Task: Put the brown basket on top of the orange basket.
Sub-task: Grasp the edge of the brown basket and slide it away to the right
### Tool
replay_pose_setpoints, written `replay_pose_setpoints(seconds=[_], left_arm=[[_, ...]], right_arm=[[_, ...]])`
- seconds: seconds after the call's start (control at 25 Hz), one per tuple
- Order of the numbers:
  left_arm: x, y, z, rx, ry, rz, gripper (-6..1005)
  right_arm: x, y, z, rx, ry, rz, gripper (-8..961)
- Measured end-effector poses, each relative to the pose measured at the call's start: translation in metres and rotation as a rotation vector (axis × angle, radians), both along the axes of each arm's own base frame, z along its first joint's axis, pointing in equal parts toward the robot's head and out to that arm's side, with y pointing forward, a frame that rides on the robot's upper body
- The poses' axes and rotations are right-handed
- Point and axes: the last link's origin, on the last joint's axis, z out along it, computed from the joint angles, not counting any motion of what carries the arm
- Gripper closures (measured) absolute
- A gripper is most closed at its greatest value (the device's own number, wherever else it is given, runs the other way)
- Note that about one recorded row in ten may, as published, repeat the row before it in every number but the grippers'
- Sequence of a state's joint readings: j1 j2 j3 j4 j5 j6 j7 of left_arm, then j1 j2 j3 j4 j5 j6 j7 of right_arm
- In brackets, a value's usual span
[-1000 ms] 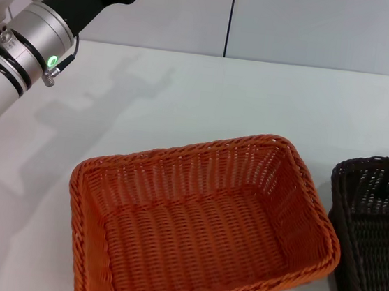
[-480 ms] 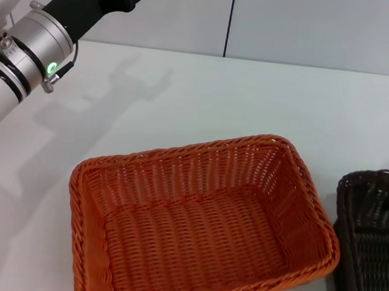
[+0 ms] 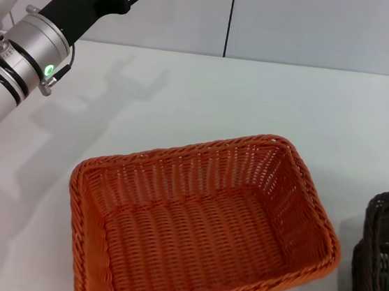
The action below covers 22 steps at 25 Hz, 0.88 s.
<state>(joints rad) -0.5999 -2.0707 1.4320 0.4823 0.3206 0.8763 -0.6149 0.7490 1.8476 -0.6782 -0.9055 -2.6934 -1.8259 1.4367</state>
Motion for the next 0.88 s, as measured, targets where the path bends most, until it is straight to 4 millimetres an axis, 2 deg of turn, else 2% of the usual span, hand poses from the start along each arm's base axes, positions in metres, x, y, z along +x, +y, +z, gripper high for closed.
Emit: replay_pose_setpoints(seconds=[0.16,0.6,0.88], left_arm=[[0.003,0.002,-0.001,-0.002,0.003,-0.006,153],[0.003,0.003,-0.001,0.001,-0.004,0.000,153],[0.002,0.003,0.000,0.003,-0.002,0.003,153]], right_arm=[[0.005,-0.004,0.008,-0.001,-0.001,-0.027,743],[0.010,-0.009,0.007,-0.015,-0.004,-0.050,810],[0.006,-0.016,0.009,-0.036,0.063,-0.046,814]])
